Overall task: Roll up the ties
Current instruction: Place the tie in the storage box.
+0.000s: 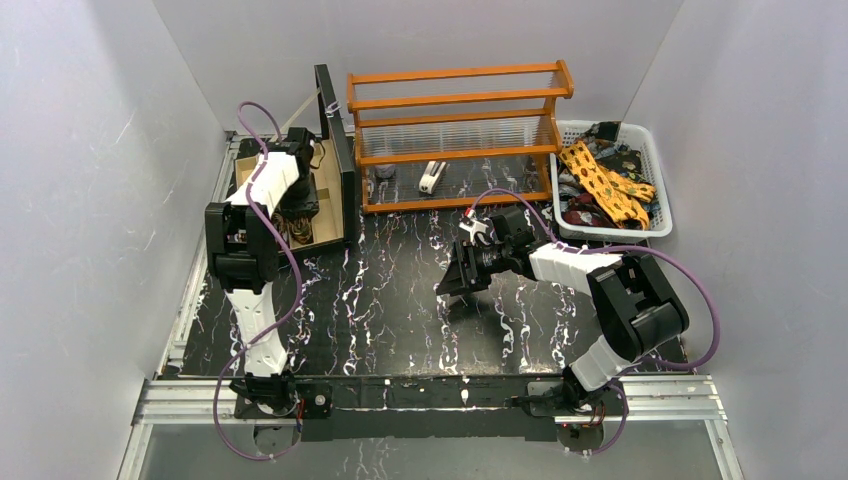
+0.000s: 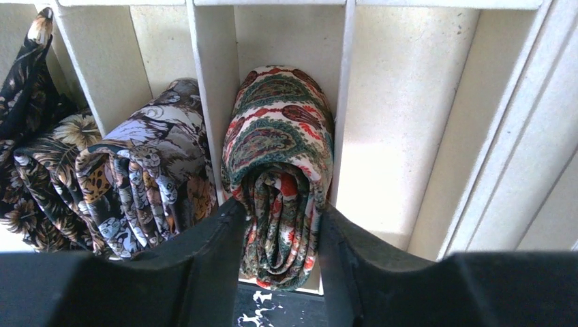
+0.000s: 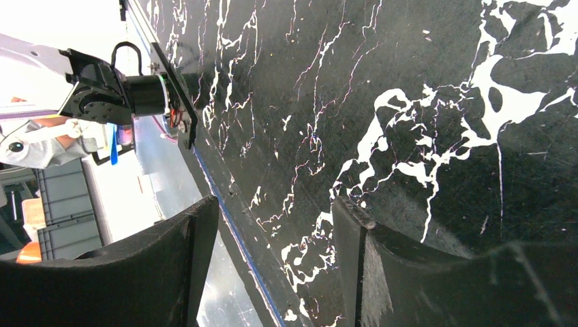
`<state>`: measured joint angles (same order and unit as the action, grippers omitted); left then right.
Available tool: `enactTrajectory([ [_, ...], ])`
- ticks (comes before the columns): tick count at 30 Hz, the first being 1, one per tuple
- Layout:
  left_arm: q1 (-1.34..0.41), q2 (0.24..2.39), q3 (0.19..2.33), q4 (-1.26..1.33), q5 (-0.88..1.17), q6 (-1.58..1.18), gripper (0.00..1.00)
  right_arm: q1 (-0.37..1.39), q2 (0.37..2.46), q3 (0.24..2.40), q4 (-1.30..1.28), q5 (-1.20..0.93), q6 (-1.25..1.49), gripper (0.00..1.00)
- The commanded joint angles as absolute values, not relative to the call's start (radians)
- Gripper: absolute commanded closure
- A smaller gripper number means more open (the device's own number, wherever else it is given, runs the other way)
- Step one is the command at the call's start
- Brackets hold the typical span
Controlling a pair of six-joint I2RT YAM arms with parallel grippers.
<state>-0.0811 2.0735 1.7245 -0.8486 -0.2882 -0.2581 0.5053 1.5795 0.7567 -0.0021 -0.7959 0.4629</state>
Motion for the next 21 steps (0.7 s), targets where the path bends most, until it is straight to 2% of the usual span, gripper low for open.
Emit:
enactTrajectory([
  [1, -0.086, 2.029, 1.757, -0.896, -0.294, -0.253, 0.56, 0.505, 1.581, 0.777, 0.002, -0.822, 0.440, 0.29],
  [6, -0.086, 1.968, 1.807, -0.911, -0.302, -0.259, 0.41, 0.506, 1.570, 0.786, -0.022, -0.819, 0.440, 0.29],
  [12, -0.086, 1.903, 1.822, -0.925, -0.283, -0.269, 0.34, 0.505, 1.561, 0.792, -0.031, -0.813, 0.442, 0.28],
  [15, -0.086, 1.822, 1.745, -0.892, -0.297, -0.287, 0.29, 0.505, 1.540, 0.789, -0.032, -0.796, 0.436, 0.24],
  [21, -0.081, 1.527, 1.518, -0.775, -0.333, -0.351, 0.11, 0.505, 1.457, 0.825, -0.096, -0.658, 0.404, 0.15],
])
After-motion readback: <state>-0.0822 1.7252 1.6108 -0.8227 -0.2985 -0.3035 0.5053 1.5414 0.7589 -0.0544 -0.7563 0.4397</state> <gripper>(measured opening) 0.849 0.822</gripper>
